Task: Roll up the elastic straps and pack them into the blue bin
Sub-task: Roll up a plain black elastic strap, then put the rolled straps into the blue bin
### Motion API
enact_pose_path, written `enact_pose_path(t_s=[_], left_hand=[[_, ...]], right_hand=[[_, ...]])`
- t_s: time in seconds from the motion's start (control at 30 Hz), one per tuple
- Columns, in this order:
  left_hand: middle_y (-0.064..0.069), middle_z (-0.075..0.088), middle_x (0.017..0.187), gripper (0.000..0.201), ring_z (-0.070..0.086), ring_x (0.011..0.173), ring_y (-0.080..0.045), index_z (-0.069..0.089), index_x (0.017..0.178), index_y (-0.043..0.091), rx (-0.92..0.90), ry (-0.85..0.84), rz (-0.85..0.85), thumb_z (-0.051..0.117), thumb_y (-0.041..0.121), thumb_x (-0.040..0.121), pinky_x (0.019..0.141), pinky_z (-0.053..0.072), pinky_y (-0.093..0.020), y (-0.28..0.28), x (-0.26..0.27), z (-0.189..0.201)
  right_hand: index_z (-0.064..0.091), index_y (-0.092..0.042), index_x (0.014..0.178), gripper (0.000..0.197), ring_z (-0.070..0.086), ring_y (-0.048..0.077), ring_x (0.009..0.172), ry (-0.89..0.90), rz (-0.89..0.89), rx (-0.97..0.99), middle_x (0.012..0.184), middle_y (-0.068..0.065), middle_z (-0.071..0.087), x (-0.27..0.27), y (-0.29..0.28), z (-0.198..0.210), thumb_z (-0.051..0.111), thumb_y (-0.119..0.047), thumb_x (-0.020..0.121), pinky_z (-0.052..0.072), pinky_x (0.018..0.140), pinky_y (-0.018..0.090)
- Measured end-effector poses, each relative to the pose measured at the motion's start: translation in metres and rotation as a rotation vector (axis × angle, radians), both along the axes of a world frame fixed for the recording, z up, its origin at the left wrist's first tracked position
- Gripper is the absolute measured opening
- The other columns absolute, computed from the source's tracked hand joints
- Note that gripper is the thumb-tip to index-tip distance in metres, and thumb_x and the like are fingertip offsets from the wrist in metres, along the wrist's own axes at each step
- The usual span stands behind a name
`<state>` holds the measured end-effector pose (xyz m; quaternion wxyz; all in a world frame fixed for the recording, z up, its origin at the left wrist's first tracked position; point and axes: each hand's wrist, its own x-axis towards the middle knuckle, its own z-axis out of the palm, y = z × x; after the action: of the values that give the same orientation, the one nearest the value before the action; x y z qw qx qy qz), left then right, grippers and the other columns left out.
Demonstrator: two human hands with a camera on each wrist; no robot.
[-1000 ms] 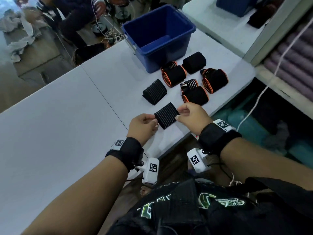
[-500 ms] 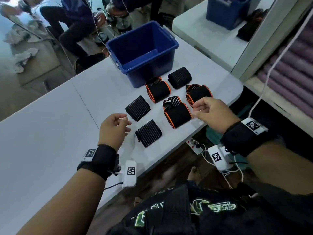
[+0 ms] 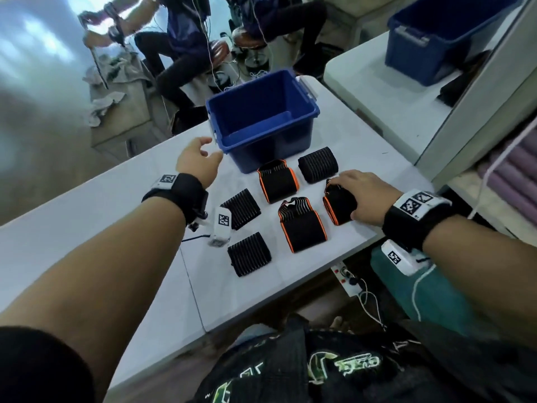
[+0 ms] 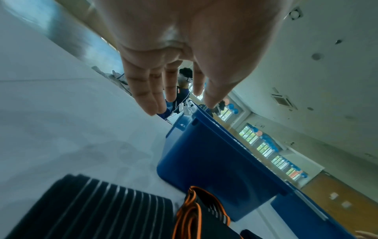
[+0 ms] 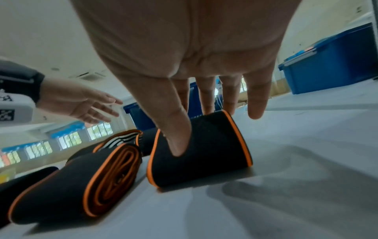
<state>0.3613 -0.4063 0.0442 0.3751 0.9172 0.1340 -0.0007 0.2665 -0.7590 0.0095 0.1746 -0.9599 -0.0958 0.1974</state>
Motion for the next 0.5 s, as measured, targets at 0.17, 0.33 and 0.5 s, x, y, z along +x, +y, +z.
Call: enact_pose_path(t_s=[0.17,0.33,0.5], left_hand=[[-0.008,0.064,0.126,0.060,0.069,0.104,-0.032,0.053,0.142,0.031,0.033,0.040,-0.037,0.065,0.050,0.086,0.092,0.058,-0.051,0.000,0.018,-0.007],[-0.001,0.073,0.104,0.050,0.070,0.096,-0.025,0.060,0.134,0.029,-0.089,0.007,-0.029,0.061,0.048,0.088,0.088,0.060,-0.050,-0.001,0.033,-0.019],[0.001,0.070,0.094,0.049,0.070,0.093,-0.027,0.054,0.134,0.032,-0.112,-0.028,-0.010,0.054,0.052,0.090,0.086,0.059,-0.050,-0.005,0.051,-0.021]], right_hand=[[0.048,-0.026,0.141,0.073,0.057,0.028,0.119,0.075,0.049,-0.012,0.136,0.006,0.056,0.016,0.005,0.003,0.067,-0.003,0.074,0.046,0.103,0.039],[0.052,-0.031,0.133,0.067,0.061,0.026,0.107,0.106,0.078,-0.104,0.123,0.004,0.060,0.026,0.009,0.005,0.070,-0.013,0.071,0.051,0.095,0.042],[0.051,-0.033,0.133,0.068,0.061,0.028,0.107,0.134,0.064,-0.146,0.122,0.003,0.057,0.033,0.013,0.006,0.072,-0.020,0.070,0.050,0.094,0.042]])
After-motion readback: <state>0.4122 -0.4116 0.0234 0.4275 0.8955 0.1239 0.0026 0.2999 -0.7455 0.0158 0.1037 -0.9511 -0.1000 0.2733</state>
